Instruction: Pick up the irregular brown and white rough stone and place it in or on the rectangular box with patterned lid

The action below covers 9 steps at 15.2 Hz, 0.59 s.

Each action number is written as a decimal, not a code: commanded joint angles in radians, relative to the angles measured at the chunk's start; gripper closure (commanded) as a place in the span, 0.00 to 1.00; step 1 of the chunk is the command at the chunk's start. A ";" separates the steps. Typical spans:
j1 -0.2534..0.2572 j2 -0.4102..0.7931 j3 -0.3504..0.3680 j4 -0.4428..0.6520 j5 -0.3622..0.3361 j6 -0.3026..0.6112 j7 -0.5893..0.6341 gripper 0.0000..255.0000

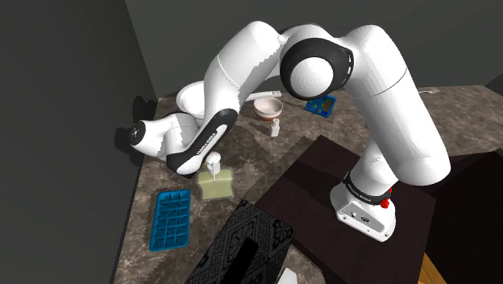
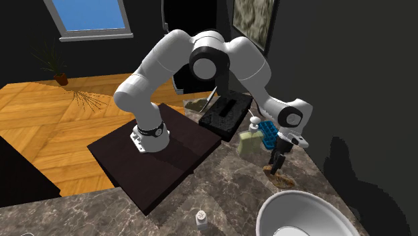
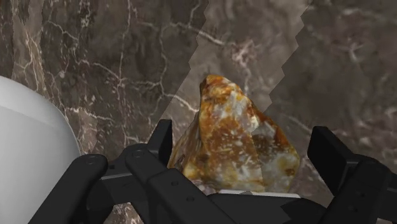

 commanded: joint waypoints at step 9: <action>-0.001 0.001 -0.001 -0.001 -0.001 0.003 0.001 1.00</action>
